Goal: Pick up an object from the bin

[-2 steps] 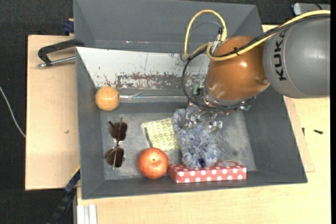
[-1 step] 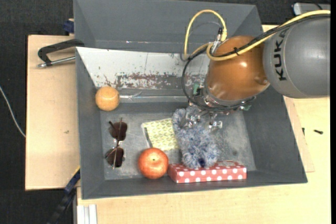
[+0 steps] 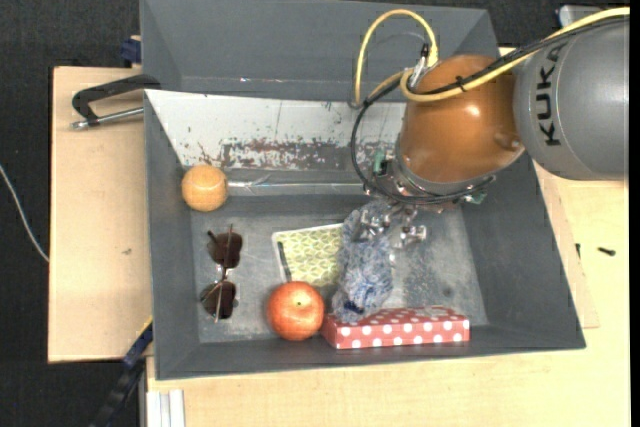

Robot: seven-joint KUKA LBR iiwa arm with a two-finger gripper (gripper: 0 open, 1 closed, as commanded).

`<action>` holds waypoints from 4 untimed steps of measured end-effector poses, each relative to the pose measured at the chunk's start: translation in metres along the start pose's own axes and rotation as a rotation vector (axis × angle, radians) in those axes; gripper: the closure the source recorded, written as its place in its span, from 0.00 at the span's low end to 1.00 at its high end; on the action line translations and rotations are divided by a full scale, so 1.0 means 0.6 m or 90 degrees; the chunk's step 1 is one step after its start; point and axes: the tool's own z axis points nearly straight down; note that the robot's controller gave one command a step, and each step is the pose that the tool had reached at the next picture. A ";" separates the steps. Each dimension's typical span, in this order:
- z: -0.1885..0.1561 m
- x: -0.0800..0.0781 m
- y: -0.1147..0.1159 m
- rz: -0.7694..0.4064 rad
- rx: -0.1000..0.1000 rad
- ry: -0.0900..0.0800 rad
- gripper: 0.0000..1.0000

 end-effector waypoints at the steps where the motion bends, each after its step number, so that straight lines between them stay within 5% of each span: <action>1: 0.002 0.000 -0.001 0.001 -0.001 0.000 1.00; 4: 0.004 -0.001 -0.001 0.002 -0.004 0.001 1.00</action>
Offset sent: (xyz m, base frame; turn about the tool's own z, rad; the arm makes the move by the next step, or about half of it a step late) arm 0.0001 0.0002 0.0009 0.0000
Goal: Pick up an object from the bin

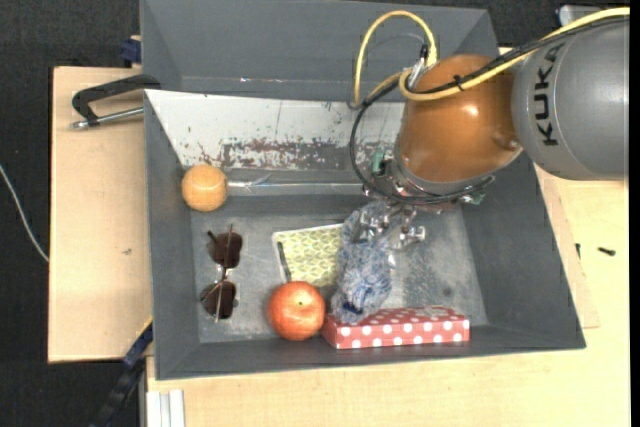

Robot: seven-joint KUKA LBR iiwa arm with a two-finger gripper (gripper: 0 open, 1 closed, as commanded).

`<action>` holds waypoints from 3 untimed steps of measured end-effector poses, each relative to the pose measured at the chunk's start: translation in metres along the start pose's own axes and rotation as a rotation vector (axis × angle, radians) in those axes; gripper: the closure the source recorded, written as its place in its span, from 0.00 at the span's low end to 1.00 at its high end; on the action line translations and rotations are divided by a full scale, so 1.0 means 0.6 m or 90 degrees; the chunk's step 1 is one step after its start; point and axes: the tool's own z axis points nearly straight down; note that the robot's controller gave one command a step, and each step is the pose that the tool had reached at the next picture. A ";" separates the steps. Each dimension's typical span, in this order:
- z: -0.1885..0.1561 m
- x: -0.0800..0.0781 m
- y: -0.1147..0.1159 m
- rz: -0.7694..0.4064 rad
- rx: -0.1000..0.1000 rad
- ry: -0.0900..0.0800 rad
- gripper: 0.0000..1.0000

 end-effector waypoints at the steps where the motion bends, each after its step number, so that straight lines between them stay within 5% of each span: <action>1: -0.018 -0.001 0.001 0.000 -0.002 0.001 1.00; 3: -0.061 -0.001 -0.001 0.000 0.001 0.000 1.00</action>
Offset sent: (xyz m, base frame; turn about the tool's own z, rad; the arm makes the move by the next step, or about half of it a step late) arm -0.0001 0.0000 0.0118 0.0000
